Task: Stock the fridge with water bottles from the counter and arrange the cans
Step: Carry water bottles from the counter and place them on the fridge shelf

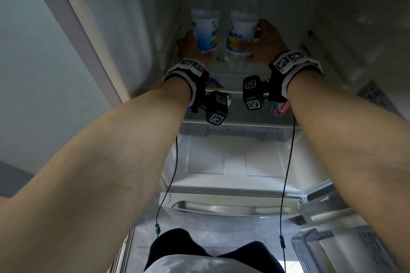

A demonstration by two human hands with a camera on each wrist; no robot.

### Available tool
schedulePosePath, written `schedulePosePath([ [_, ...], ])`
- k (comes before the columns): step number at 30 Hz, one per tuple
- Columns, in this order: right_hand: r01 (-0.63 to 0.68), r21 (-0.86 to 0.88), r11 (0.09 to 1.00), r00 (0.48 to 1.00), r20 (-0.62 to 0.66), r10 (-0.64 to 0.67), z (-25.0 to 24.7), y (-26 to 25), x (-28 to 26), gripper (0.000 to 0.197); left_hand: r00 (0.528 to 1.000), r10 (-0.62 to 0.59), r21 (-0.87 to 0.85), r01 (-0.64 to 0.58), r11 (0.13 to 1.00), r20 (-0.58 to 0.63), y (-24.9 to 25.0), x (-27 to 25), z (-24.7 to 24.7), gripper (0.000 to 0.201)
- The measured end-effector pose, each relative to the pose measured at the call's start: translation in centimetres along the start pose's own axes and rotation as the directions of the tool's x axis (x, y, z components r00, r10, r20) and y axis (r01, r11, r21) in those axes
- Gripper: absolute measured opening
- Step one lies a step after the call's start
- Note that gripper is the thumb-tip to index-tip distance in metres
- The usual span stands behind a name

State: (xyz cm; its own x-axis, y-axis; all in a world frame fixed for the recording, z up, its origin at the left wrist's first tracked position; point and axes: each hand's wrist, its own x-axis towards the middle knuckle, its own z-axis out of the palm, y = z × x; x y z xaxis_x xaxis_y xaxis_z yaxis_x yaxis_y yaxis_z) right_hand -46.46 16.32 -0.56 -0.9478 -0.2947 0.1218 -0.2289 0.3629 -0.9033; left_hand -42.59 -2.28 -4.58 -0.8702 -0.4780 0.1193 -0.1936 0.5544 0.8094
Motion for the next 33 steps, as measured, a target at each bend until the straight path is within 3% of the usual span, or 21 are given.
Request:
schedulePosePath([
  [5,-0.033,-0.003,0.999,0.999,0.018,0.033,0.1,0.1,0.1,0.074,1.000,-0.003,0.026,0.003,1.000,0.000,0.4,-0.5,-0.6,0.076],
  [9,-0.052,-0.138,0.989,0.999,0.000,0.052,0.2,0.2,0.0,0.073,1.000,-0.023,0.080,0.023,0.997,0.001,0.5,-1.1,-0.8,0.076],
  [14,-0.070,-0.195,0.978,0.993,-0.112,0.049,0.1,0.0,-1.4,0.060,1.000,-0.001,0.132,0.003,0.991,-0.010,0.6,-4.1,-0.7,0.071],
  [19,-0.077,-0.310,0.948,0.986,-0.162,0.027,-0.5,-1.7,-4.9,0.038,0.998,0.032,0.105,-0.038,0.994,0.062,0.2,-8.0,-0.5,0.078],
  [21,-0.108,-0.314,0.943,0.980,-0.193,0.048,-0.6,-2.6,-7.0,0.036,0.989,0.065,0.130,-0.083,0.988,0.136,0.9,-9.9,-1.4,0.069],
  [24,-0.101,-0.340,0.935,0.984,-0.175,0.042,-0.6,-3.6,-9.6,0.035,0.966,0.161,0.122,-0.188,0.975,0.203,1.2,-11.4,-1.8,0.053],
  [25,-0.142,-0.375,0.916,0.976,-0.210,0.066,-0.9,-3.6,-12.3,0.032,0.932,0.242,0.069,-0.269,0.961,0.268,1.4,-12.7,-1.4,0.051],
  [28,-0.091,-0.383,0.919,0.966,-0.257,-0.011,-0.6,-3.8,-14.9,0.030,0.875,0.382,0.019,-0.405,0.914,0.296,1.6,-13.9,-1.7,0.047],
  [33,-0.175,-0.223,0.959,0.925,-0.371,0.083,-1.1,-2.9,-20.2,0.026,0.794,0.459,-0.061,-0.476,0.877,0.399,2.0,-17.9,-2.4,0.047],
])
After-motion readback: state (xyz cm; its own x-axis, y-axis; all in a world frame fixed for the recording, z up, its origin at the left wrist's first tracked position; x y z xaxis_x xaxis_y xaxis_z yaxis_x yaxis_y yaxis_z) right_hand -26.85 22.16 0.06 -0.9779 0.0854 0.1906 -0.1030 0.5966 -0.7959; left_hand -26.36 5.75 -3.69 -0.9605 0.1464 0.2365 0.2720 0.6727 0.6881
